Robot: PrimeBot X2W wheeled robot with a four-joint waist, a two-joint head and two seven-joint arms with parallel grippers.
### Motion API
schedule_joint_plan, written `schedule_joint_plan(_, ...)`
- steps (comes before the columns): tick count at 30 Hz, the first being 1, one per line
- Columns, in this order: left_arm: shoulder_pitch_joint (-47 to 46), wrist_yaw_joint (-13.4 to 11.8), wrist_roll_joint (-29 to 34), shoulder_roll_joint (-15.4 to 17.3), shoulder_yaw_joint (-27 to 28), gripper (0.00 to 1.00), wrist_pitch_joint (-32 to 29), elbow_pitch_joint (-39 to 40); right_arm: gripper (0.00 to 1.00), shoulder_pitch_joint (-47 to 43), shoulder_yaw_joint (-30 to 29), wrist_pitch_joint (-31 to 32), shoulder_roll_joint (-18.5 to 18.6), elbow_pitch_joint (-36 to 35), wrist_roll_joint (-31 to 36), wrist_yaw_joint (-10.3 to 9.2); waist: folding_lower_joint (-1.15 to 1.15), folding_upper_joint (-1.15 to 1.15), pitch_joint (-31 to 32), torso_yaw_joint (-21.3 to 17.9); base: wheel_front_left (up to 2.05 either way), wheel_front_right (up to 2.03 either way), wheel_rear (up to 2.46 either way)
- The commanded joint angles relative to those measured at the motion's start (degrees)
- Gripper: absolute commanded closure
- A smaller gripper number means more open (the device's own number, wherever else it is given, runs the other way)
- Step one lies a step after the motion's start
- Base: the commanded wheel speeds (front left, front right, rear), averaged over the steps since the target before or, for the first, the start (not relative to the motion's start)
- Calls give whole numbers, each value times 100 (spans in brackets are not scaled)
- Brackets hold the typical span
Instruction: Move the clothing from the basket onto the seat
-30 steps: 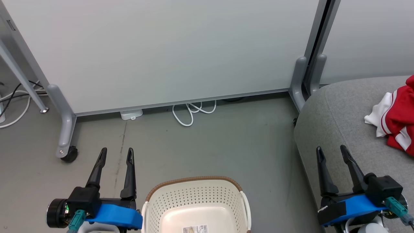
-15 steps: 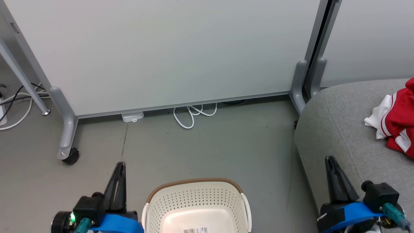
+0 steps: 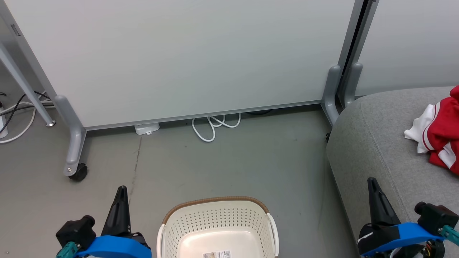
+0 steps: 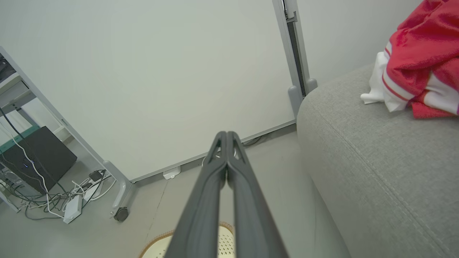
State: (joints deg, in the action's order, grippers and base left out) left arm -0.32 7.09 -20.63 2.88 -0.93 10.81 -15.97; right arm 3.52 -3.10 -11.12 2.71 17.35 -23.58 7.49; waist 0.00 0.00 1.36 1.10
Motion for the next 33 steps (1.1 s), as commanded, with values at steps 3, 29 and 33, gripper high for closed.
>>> schedule_joint_plan(3, -213, 10, -462, 4, 60, 100, -100, 116, 100, 120, -32, 103, 16, -131, -449, 0, 0, 0, -5, -3, 0, 0, 0)
schedule_joint_plan(29, -356, 24, -2687, 3, 293, 100, -640, 153, 100, 189, -135, 652, 19, -211, -2579, 0, 0, 0, -40, -28, 0, 0, 0)
schedule_joint_plan(33, -377, 26, -2992, 3, 325, 100, -718, 157, 100, 201, -150, 729, 20, -223, -2874, 0, 0, 0, -45, -32, 0, 0, 0)
